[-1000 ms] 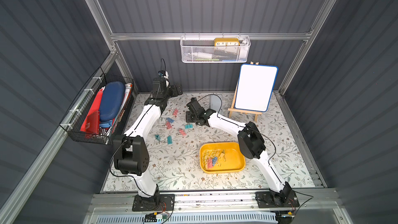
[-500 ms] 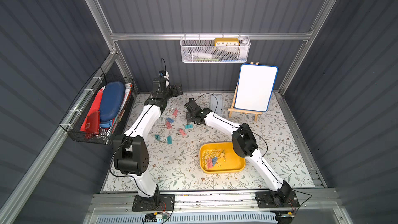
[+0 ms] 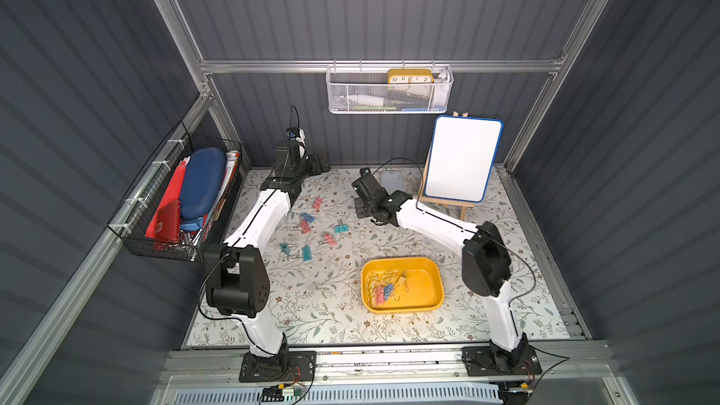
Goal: Put the binder clips in the storage box
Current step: Pick up the binder clip at the center of the board, then place the binder clip in the storage box.
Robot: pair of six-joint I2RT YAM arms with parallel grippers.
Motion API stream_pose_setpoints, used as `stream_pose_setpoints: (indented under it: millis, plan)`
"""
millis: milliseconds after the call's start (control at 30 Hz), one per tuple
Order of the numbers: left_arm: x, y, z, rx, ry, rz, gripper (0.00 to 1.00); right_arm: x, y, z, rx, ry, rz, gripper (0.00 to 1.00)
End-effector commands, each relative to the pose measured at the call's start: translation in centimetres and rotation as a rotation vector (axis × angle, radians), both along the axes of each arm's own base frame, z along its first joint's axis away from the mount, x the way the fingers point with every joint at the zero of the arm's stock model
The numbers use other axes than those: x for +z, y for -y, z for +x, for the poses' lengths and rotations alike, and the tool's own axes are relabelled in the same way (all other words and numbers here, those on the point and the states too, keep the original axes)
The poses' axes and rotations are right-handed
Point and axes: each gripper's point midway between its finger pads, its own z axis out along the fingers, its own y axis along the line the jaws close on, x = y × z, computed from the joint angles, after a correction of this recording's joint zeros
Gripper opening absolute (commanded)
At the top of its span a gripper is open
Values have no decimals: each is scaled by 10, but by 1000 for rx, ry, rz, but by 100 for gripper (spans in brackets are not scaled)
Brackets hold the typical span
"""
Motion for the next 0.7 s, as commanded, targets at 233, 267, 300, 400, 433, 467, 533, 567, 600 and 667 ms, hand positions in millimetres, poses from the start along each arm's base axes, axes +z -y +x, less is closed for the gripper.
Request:
stream_pose_setpoints:
  millis: [233,267,300,400,433,467,533,567,600,667]
  plan:
    - [11,18,-12,-140,35,-6,99,64,98,-128,-22,-44,260,0]
    - [11,21,-13,-161,35,-6,99,60,107,-144,-20,-77,276,0]
    - [12,25,-15,-183,38,-8,99,57,113,-159,-14,-107,312,0]
    - [14,31,-18,-221,42,-19,99,51,122,-200,19,-188,445,0]
    - [16,32,-18,-224,46,-23,99,43,125,-214,17,-234,489,0]
    - [16,32,-19,-223,46,-23,99,34,126,-224,13,-275,518,0]
    - [16,31,-18,-218,48,-20,99,16,128,-239,-1,-345,545,0]
    - [16,30,-18,-210,45,-19,99,6,127,-244,-5,-375,549,0]
    - [15,28,-17,-202,43,-14,99,-5,125,-250,-8,-408,554,0]
    - [14,26,-16,-188,39,-10,99,-23,117,-257,-1,-465,566,0]
